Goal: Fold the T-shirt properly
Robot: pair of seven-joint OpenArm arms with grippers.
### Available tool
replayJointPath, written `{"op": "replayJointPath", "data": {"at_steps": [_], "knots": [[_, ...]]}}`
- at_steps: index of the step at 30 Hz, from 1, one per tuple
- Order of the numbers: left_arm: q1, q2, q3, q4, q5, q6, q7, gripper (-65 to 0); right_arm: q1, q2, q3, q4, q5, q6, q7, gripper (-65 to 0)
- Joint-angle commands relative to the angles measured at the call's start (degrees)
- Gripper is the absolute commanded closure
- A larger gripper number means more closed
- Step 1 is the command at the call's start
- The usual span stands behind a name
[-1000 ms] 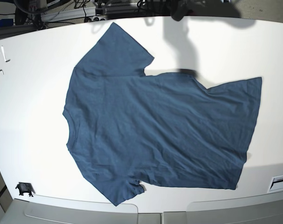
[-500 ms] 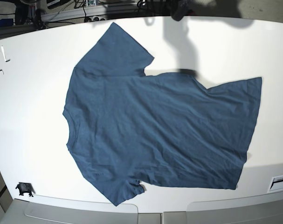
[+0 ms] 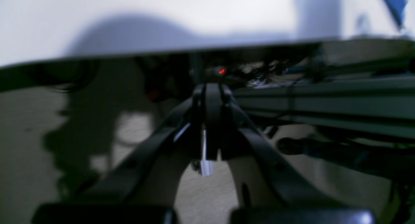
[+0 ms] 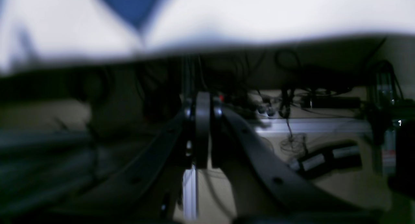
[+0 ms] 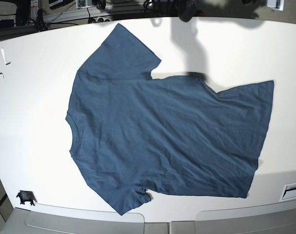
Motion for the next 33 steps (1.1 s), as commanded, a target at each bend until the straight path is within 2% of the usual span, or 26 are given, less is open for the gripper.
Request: {"op": "replayJointPath", "data": {"at_steps": [1, 5, 7, 11, 16, 19, 21, 28, 31, 32, 33], "knots": [[1.2, -0.2, -1.7, 1.0, -3.0, -0.7, 0.2, 0.0, -1.3, 0.3, 1.2, 3.5, 1.7, 0.3, 0.7, 0.0], [1.2, 0.1, -5.9, 1.1, -11.3, -0.7, 3.5, 0.0, -1.7, 0.3, 6.5, 13.0, 8.9, 1.2, -3.5, 0.0], [1.1, 0.0, -7.4, 1.1, -14.2, -0.7, 4.1, 0.0, -1.6, 0.3, 9.9, 16.4, 12.6, 2.6, -3.9, 0.0], [1.0, 0.0, -9.1, 1.1, -17.3, -0.7, 4.1, 0.0, -0.7, 0.1, 16.3, 20.2, 18.5, 2.8, -3.9, 0.0], [-0.9, 0.1, -9.1, 1.1, -17.2, -0.7, 4.8, -0.6, 5.2, -1.5, 22.2, 18.7, 21.3, 3.0, -5.7, 0.0], [-2.2, 0.3, -9.1, 1.1, -17.2, -0.7, 4.9, -12.0, 9.9, -1.7, 24.0, 15.3, 23.6, 3.0, -6.9, 0.0], [-2.8, 0.7, -9.1, 1.1, -17.2, -0.7, 4.9, -16.0, 13.0, -1.7, 24.3, 11.7, 24.2, 3.0, -6.9, 0.0], [-3.6, 1.2, -9.1, 1.1, -17.2, -0.7, 4.9, -16.6, 19.5, -2.7, 24.3, 2.4, 21.7, 3.0, -7.7, 0.0], [-3.6, 1.2, -9.1, 1.1, -17.2, -0.7, 5.0, -16.6, 19.5, -4.4, 24.2, 2.6, 21.2, 3.7, -7.7, -22.1], [-3.6, 1.2, -9.1, 1.1, -17.2, -0.7, 4.9, -16.6, 19.5, -4.9, 24.2, 2.7, 21.2, 4.1, -7.6, -27.4], [-3.6, 1.2, -9.1, 1.1, -17.2, -0.7, 4.9, -16.6, 19.5, -5.6, 24.2, 2.9, 21.1, 5.2, -7.6, -29.5]]}}
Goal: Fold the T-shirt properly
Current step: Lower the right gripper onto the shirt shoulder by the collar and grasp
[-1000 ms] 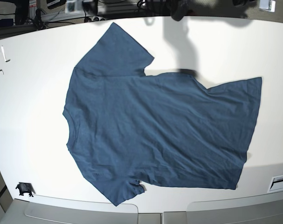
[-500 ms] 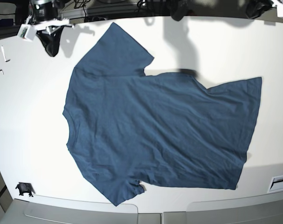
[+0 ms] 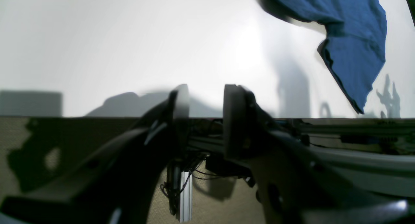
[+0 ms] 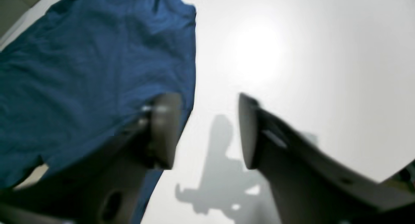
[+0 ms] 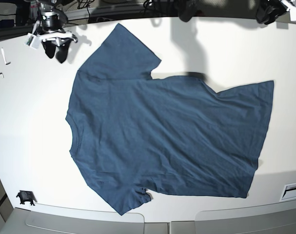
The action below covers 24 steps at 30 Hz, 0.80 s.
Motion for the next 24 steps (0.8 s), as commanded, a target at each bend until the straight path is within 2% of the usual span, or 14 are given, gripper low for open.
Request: {"op": "replayJointPath", "data": {"at_steps": [1, 5, 11, 13, 19, 24], "knots": [[1.0, -0.4, -0.4, 0.7, -1.2, -0.7, -1.3, -16.6, -0.3, -0.3, 0.3, 1.5, 0.1, 1.4, 1.6, -29.5], [1.0, -0.4, -0.4, 0.7, -1.2, -0.7, -1.3, -16.6, 1.6, -2.6, 0.3, 1.7, 0.0, 1.9, 0.1, -29.5], [1.0, -0.4, -0.4, 0.7, -1.2, -0.7, -1.3, -16.6, 10.4, -2.6, 0.3, 1.6, 0.4, 2.9, -12.2, -29.5], [1.0, -0.4, -0.4, 0.7, -1.2, -0.7, -1.3, -16.6, 13.3, -2.5, 0.3, 1.0, 0.4, 3.2, -14.4, -29.5], [1.0, -0.4, -0.4, 0.7, -1.2, -0.7, -0.5, -16.6, 18.3, -2.6, 0.4, -5.0, 0.5, 3.2, -15.0, -29.5], [1.0, -0.4, -0.4, 0.7, -1.2, -0.7, -0.4, -16.6, 21.7, -2.6, 0.5, -13.0, 3.4, 3.1, -15.4, -29.5]]}}
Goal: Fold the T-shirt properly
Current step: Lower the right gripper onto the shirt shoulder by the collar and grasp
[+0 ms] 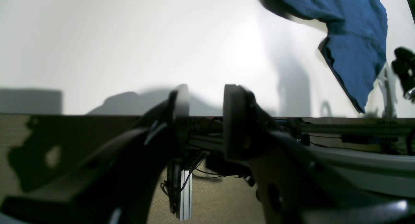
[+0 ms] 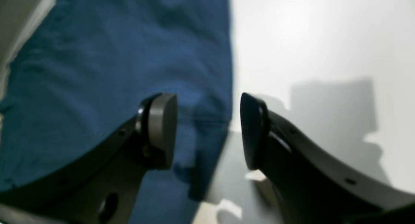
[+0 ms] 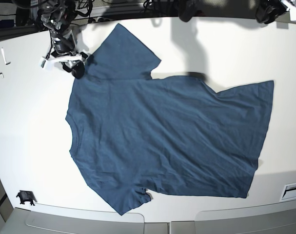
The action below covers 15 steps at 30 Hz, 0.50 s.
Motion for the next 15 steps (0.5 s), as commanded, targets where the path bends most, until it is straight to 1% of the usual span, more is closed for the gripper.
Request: {"op": "replayJointPath", "data": {"at_steps": [1, 9, 15], "knots": [[1.0, -0.5, -0.4, 0.7, -1.2, -0.7, -0.9, -16.6, 0.9, 0.4, 0.2, 0.3, 1.8, 0.7, 1.1, -29.5], [1.0, -0.4, -0.4, 0.7, -1.2, -0.7, -0.9, -16.6, 3.5, 0.3, 0.2, -1.0, 2.3, 0.6, 0.5, -29.4], [1.0, -0.4, -0.4, 0.7, -1.2, -0.7, -0.9, -16.6, 4.4, 0.3, 0.2, -4.0, 2.1, -0.5, 1.2, -28.4]]}}
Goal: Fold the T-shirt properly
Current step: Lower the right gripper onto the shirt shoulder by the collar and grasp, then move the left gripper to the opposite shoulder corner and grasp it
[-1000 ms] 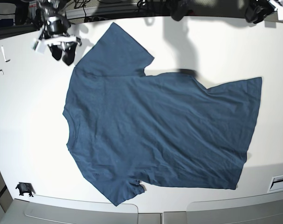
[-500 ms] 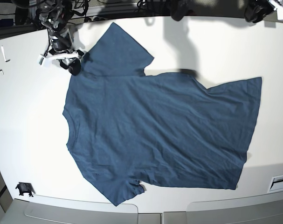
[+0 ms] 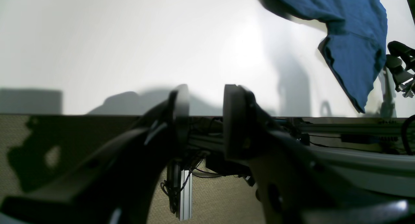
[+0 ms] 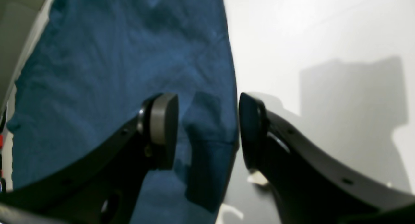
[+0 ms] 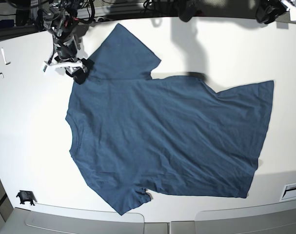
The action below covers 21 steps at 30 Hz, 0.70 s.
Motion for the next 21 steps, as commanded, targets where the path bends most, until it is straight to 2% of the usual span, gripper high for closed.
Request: {"op": "replayJointPath", "data": {"at_steps": [1, 7, 13, 18, 19, 21], "knots": [[0.9, -0.5, -0.4, 0.7, -1.2, -0.7, -0.9, -16.6, 0.5, 0.3, 0.2, 0.2, 0.3, 0.2, 1.0, -28.4], [0.8, -0.5, -0.4, 0.7, -1.2, -0.7, -0.9, -16.6, 1.4, -0.3, 0.2, -2.6, -0.5, 0.2, 0.6, -28.4], [-0.4, -0.5, -0.4, 0.7, -1.2, -0.7, 0.0, -16.6, 1.4, -3.9, 0.1, -2.8, 1.6, 1.8, -1.5, -28.4], [-0.9, -0.5, -0.4, 0.7, -1.2, -0.7, 0.2, -16.6, 1.4, -3.9, 0.1, -2.8, 1.6, 1.8, -1.5, -28.4], [-1.0, -0.5, -0.4, 0.7, -1.2, -0.7, 0.2, -16.6, 1.4, -3.9, 0.1, -2.8, 1.6, 1.8, -1.5, -27.8], [-1.2, -0.5, -0.4, 0.7, -1.2, -0.7, -0.1, -17.9, 1.4, -4.0, 0.1, -2.8, 1.6, 1.8, -1.5, -21.1]]}}
